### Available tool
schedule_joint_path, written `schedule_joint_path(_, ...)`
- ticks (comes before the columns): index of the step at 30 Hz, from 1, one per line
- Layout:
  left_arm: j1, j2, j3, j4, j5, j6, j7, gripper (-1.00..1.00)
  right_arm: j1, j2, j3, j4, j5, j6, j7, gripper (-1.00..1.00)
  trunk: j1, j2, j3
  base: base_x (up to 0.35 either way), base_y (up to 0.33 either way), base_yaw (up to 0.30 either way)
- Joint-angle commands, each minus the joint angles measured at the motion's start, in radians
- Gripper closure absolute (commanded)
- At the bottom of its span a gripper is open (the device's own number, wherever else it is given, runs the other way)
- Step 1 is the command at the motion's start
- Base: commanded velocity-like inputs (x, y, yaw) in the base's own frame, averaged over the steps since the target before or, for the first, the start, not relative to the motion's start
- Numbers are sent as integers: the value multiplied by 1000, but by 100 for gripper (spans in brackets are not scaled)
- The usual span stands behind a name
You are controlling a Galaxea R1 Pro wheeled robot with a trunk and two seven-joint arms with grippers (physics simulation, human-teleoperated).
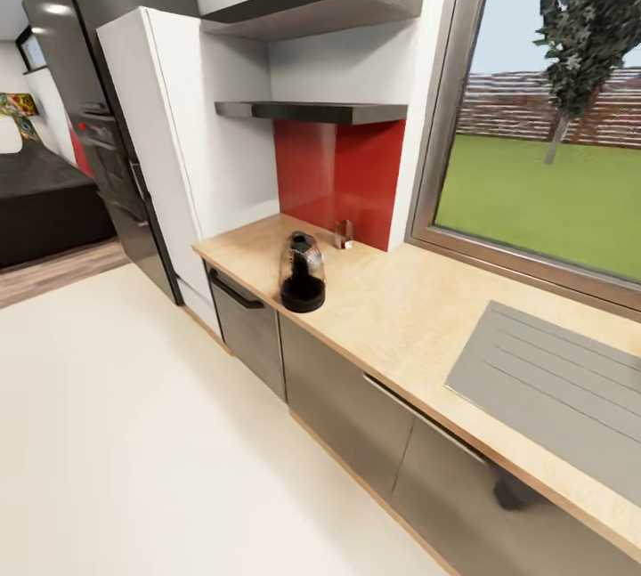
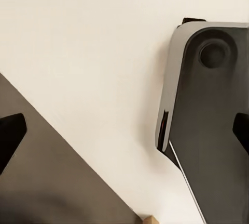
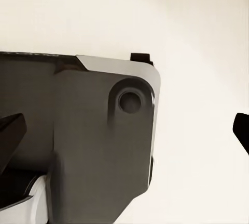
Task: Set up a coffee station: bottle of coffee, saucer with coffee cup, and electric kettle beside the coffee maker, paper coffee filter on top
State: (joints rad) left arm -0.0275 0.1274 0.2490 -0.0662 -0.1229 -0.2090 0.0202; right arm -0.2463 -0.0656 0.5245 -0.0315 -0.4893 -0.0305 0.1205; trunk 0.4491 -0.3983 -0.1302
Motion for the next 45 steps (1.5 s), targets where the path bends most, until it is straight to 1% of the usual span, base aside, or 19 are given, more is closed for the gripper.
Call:
schedule_joint_path(1,-1,0,6,2,-11,-4,2,-100,-1,0,8,1,-10,-3,4,-100,1,-2,-1,239,253,178)
schedule_joint_path(20,-1,0,7,2,-11,-6,2,-100,0,0,6,-1,-10,-3,4,-100,1,-2,0,258,245,14)
schedule_joint_path(28,0,0,8,2,-11,-7,2,-100,-1,-2,6,-1,-11,-2,5,-100,1,-2,8,224,264,-172)
schedule_joint_path(38,0,0,9,2,-11,-8,1,-100,-1,-3,6,0,-11,-2,5,-100,1,-2,18,26,331,-236)
schedule_joint_path(45,0,0,9,1,-11,-8,2,-100,-1,-2,6,0,-11,-2,5,-100,1,-2,25,-134,289,-240)
